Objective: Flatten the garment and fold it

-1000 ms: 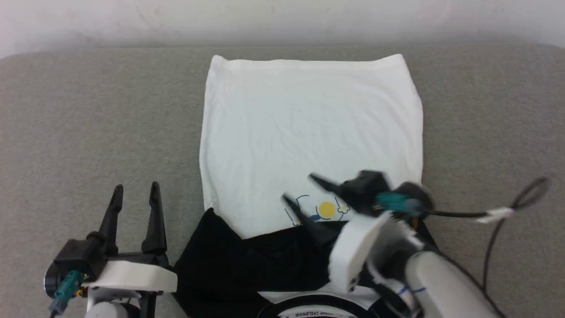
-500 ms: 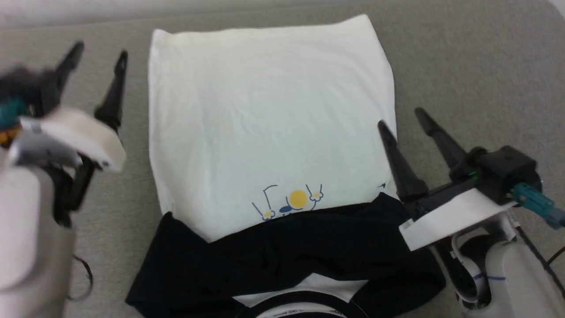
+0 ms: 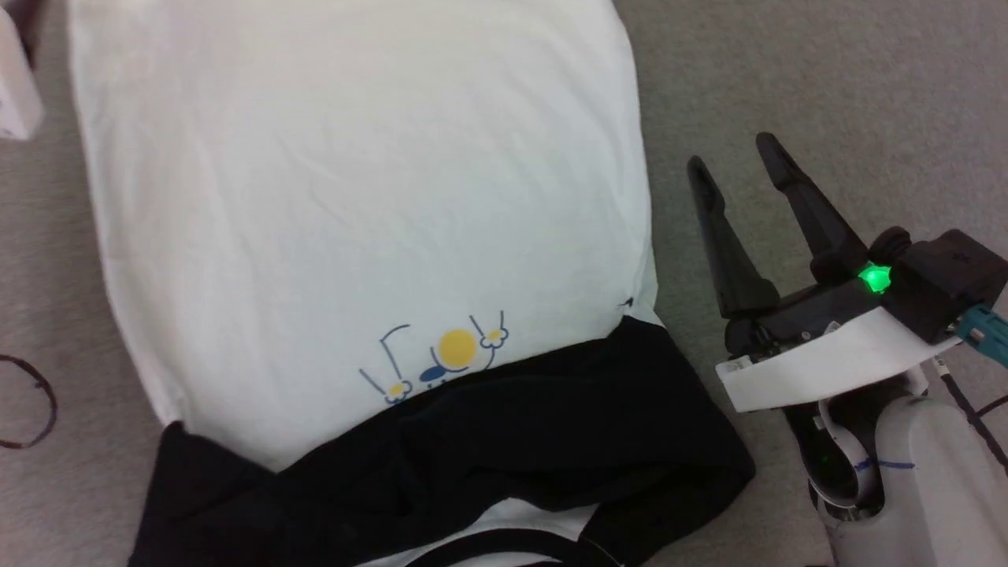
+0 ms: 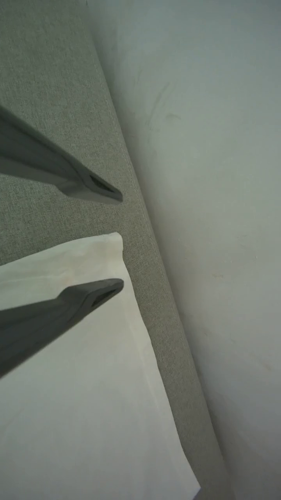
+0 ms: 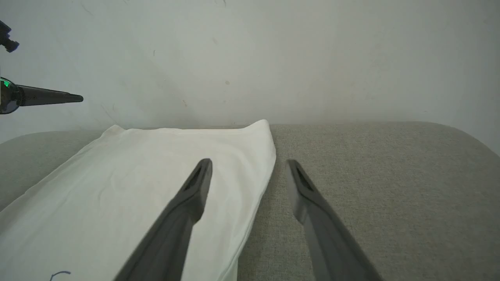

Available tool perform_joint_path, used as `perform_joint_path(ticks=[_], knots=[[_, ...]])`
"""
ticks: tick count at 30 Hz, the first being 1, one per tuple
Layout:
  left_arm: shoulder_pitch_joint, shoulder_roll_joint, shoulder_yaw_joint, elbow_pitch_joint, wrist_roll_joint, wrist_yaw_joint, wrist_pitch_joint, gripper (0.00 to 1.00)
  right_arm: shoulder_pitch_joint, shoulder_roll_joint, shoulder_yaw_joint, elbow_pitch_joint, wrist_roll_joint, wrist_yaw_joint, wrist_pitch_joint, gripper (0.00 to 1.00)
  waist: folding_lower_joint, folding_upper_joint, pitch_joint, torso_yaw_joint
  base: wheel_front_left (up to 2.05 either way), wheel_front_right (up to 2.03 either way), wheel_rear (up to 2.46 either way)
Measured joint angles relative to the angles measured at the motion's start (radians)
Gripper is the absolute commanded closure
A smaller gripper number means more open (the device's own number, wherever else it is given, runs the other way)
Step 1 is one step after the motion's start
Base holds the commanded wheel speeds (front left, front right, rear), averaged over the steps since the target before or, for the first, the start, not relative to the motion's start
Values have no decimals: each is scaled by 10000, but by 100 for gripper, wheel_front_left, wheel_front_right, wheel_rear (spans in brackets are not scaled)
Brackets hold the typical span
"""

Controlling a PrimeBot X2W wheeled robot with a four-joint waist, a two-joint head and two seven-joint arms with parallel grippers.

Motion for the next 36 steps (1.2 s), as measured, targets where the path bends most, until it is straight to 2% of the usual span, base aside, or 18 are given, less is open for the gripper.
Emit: perform_joint_path(ticks=[3, 7, 15, 20, 21, 22, 23, 30, 36], knots=[[-341, 150, 253, 163, -4, 541, 585, 0, -40, 2, -4, 17, 151, 0, -165, 0, 1, 1, 328, -324, 0, 0, 0], [-487, 336, 418, 301, -31, 1051, 1404, 0, -40, 4, 44, 125, 293, 0, -337, 0, 1, 0, 740, -712, 0, 0, 0], [-508, 575, 552, 259, 67, 1866, 2418, 0, -56, 2, 318, 328, 472, 0, -573, 0, -1, 0, 1379, -1273, 0, 0, 0], [-603, 886, 430, -35, 387, 2105, 2836, 0, -86, 0, 397, 416, 470, 0, -589, 0, -1, 0, 1516, -1396, 0, 0, 0], [-603, 892, 407, -90, 387, 2105, 2915, 35, -87, 0, 416, 412, 470, 0, -587, 0, -1, 1, 1514, -1385, 0, 0, 0], [-603, 899, 380, -153, 385, 2104, 2949, 83, -87, 0, 428, 405, 470, 0, -585, 0, -2, 0, 1515, -1369, 0, 0, 0], [-593, 909, 349, -232, 385, 2096, 2934, 100, -91, 0, 449, 397, 470, 0, -570, 0, -1, 0, 1518, -1354, 0, 0, 0], [-535, 1081, 105, -362, 600, 1810, 2146, 100, -685, 0, 746, 238, 29, 0, -270, 0, 0, 0, 1588, -1254, 0, 0, 0], [-686, 732, -291, -197, 619, 1469, 1538, 100, -2815, 0, 794, 299, -834, 0, 853, 0, 0, 0, 1598, -933, 0, 0, 0]])
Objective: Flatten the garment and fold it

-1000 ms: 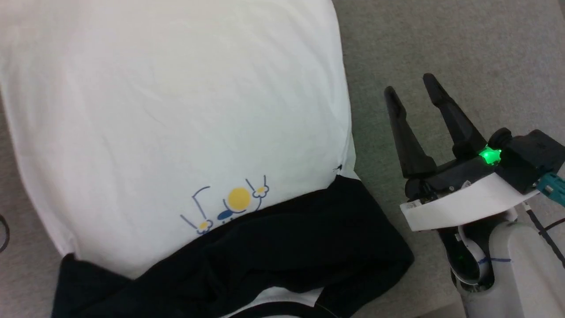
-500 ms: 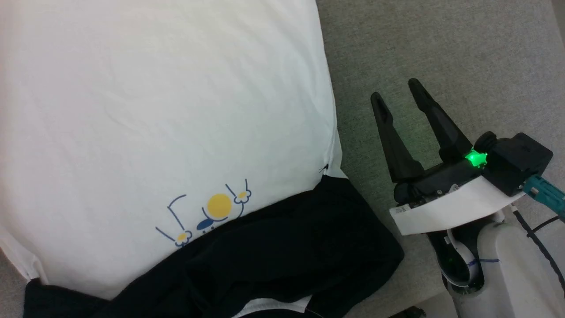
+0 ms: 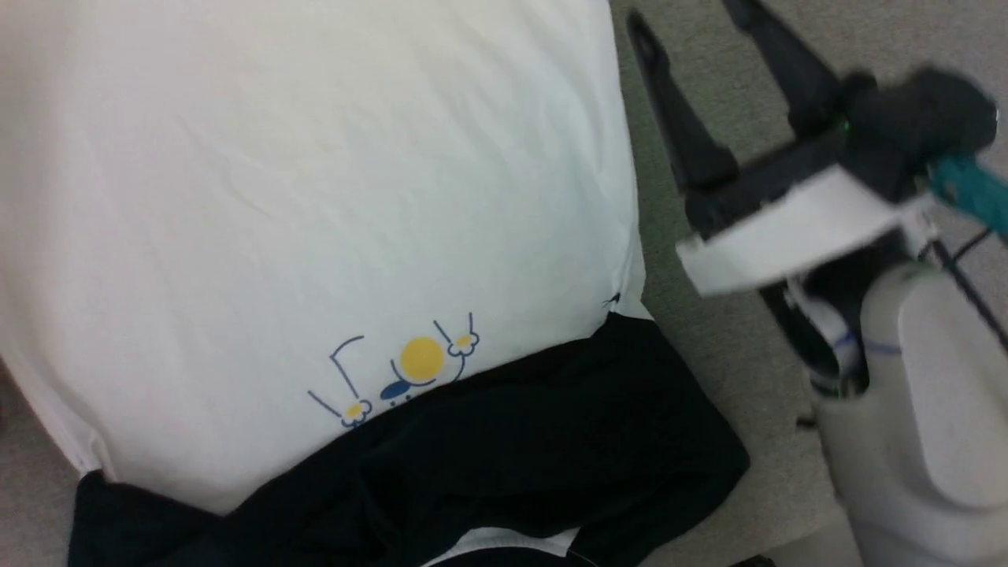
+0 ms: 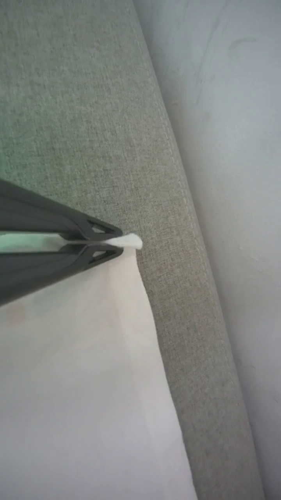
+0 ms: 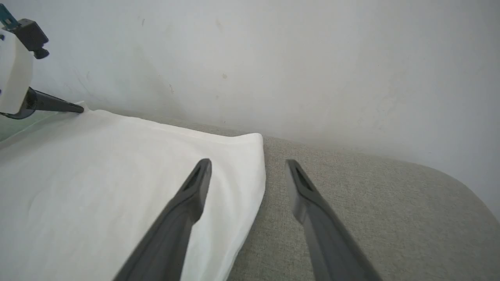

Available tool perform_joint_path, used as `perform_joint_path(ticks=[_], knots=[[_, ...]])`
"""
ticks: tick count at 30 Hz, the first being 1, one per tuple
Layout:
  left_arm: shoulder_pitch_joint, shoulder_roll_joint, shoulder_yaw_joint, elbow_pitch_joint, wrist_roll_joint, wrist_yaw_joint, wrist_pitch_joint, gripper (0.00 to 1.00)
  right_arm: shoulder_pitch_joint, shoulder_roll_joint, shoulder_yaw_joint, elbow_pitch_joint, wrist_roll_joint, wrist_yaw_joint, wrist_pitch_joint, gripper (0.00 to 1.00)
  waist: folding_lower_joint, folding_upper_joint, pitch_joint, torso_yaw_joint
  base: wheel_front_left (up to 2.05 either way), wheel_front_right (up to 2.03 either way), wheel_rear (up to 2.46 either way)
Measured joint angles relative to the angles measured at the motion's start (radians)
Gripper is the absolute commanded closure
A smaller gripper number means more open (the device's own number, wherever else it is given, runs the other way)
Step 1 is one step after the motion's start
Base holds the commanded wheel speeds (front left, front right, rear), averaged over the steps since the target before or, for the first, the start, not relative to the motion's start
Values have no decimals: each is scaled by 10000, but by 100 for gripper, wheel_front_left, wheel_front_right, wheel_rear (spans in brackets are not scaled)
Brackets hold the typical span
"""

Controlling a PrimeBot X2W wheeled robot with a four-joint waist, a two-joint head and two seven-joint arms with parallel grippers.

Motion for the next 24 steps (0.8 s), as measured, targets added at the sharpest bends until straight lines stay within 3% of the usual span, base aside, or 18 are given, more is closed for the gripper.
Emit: perform_joint_path(ticks=[5, 11, 18, 24], knots=[[-436, -518, -439, 155, 4, -326, -621, 100, -2731, 13, -173, 1281, -326, 2, 1381, 0, 0, 0, 47, 475, 0, 0, 0], [-859, -1206, -949, 491, 0, -602, -1244, 100, -5288, 10, -606, 4096, -481, 2, 2798, 0, 0, 0, 139, 1222, 0, 0, 0], [-1154, -1835, -1335, 892, -84, -890, -1939, 100, -6736, 6, -1486, 6943, -711, 0, 4405, 0, 0, 0, 317, 2170, 0, 0, 0], [-1411, -2075, -1373, 1216, -268, -978, -2374, 100, -7418, 40, -2011, 8071, -1289, 2, 5678, 0, -1, 0, 540, 2751, 0, 0, 0]])
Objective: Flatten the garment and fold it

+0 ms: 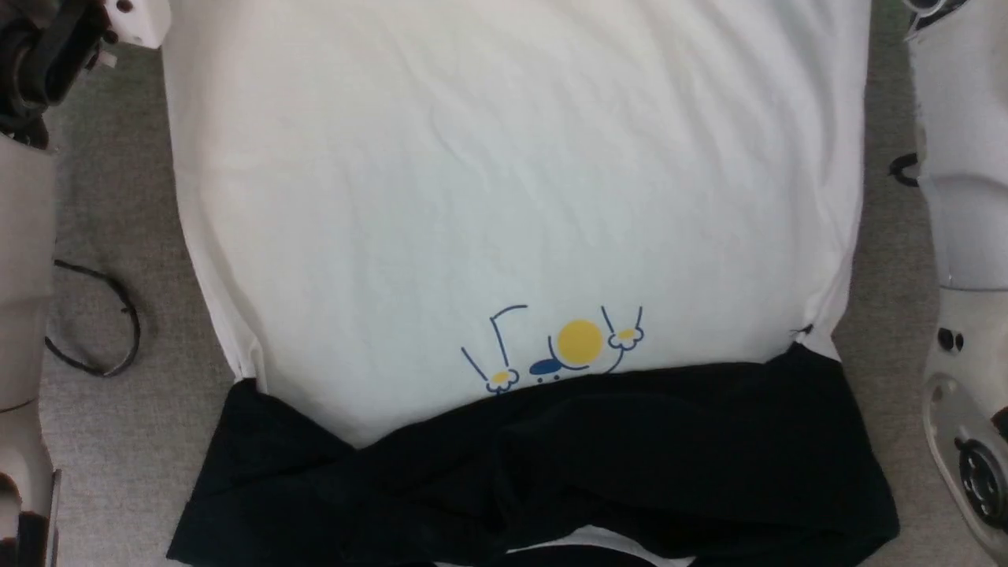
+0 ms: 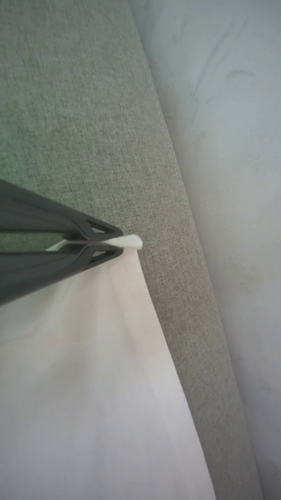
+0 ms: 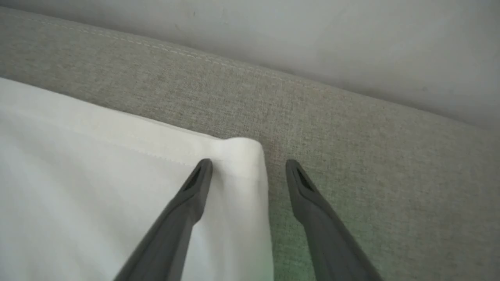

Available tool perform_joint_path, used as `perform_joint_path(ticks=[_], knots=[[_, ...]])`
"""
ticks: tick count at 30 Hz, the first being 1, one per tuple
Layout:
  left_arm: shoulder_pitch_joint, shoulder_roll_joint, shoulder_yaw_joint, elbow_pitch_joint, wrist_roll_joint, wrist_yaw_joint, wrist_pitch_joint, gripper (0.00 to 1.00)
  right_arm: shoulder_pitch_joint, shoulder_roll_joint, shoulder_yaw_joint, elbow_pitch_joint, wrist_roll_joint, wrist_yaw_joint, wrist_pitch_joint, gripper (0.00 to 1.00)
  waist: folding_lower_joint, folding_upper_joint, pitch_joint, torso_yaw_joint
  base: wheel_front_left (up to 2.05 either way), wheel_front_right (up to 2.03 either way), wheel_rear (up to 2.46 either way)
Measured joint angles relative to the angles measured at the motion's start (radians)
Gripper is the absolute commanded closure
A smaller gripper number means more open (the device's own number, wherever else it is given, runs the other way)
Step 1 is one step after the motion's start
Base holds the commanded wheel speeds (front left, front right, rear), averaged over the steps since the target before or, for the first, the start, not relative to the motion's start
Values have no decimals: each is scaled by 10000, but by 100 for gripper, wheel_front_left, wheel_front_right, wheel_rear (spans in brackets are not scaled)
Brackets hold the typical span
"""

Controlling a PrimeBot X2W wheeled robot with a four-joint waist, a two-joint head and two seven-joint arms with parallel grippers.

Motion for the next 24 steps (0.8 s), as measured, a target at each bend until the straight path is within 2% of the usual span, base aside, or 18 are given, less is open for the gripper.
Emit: perform_joint_path(ticks=[3, 6, 7, 12, 17, 24], knots=[[-57, -52, -25, 136, -2, -71, -182, 100, -318, 6, -226, 274, -345, 0, 669, 0, -1, 0, 146, 128, 0, 0, 0], [-226, -61, -77, 242, 0, -86, -387, 100, -658, 33, -324, 343, -560, 0, 1365, 93, -1, 0, 249, 181, 0, 0, 0], [-273, -63, -96, 291, 4, -104, -468, 100, -715, 50, -318, 326, -619, 2, 1507, 100, -1, 0, 271, 179, 0, 0, 0], [-475, -65, -196, 531, 144, -161, -1122, 100, -724, 119, -311, 113, -897, 12, 1448, 100, 0, 0, 299, 95, 0, 0, 0], [-973, -8, -221, 715, 656, -150, -2374, 100, -708, 98, -525, -422, -1323, 12, -293, 100, 0, 0, 321, 0, 0, 0, 0], [-1712, 167, -44, 1227, 1081, -54, -4493, 100, -1054, 88, -608, -316, -1419, 12, -2406, 100, 1, 0, 248, -98, 0, 0, 0]])
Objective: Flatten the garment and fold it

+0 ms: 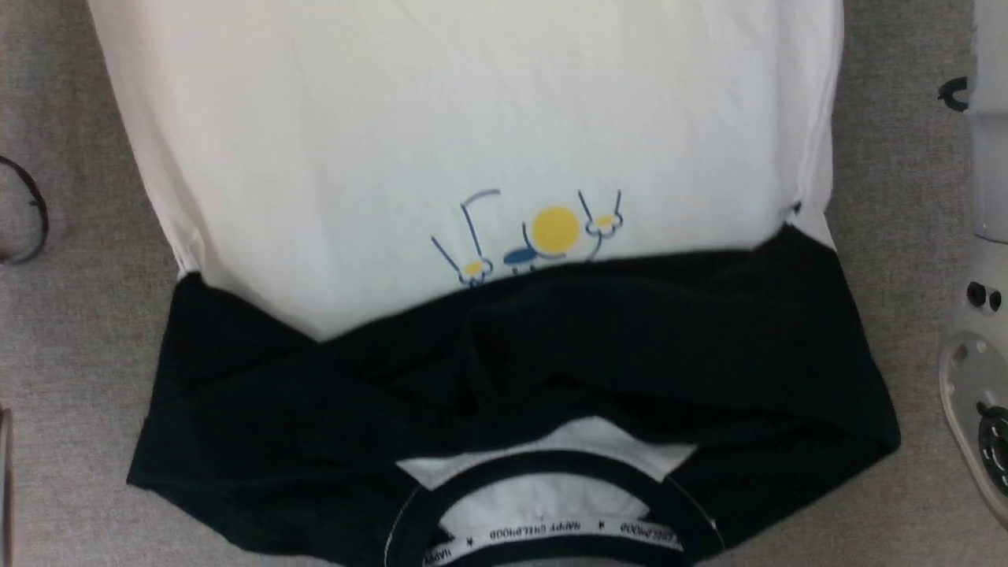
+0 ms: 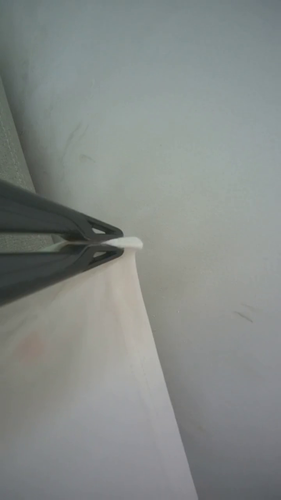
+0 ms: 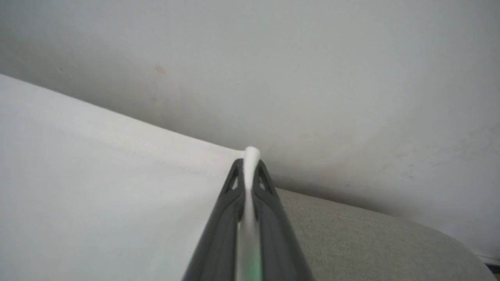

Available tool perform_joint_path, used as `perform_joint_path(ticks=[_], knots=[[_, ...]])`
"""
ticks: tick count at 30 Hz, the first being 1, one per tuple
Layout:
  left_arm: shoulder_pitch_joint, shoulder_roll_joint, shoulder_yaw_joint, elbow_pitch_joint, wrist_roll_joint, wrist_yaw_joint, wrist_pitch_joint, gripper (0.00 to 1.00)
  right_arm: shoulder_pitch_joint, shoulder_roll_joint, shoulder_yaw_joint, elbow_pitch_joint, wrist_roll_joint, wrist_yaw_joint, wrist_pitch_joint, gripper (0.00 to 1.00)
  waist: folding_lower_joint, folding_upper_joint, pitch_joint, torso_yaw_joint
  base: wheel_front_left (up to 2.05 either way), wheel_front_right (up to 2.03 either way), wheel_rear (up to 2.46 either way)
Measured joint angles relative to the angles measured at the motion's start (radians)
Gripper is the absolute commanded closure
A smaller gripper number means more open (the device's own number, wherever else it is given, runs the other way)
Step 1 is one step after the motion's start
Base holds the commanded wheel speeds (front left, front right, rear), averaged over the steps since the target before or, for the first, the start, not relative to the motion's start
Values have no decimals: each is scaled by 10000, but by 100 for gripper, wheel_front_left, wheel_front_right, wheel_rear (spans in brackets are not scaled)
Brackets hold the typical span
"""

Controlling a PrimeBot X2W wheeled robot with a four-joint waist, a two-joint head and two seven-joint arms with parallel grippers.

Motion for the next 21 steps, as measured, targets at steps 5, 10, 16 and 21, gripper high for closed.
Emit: perform_joint_path(ticks=[5, 10, 16, 21], knots=[[-110, 8, -2, 399, 123, 27, -1135, 100, -48, -21, 54, 180, 374, 0, -1442, 100, 0, 2, -249, -11, 0, 0, 0], [562, 4, -25, 481, -90, -194, -2057, 100, 619, -67, 566, 86, 1011, -2, -2489, 100, -1, 2, -764, 2, 0, 0, 0], [2990, 23, 138, -326, -792, -236, -2650, 100, 2821, -522, 1553, -851, 2079, -2, -3239, 100, -2, 2, -1759, 21, 0, 0, 0], [5667, 69, 109, -2050, -1308, -207, -2754, 100, 5311, -1356, 1887, -2472, 2972, -2, -3279, 100, -3, 2, -2784, 66, 0, 0, 0]])
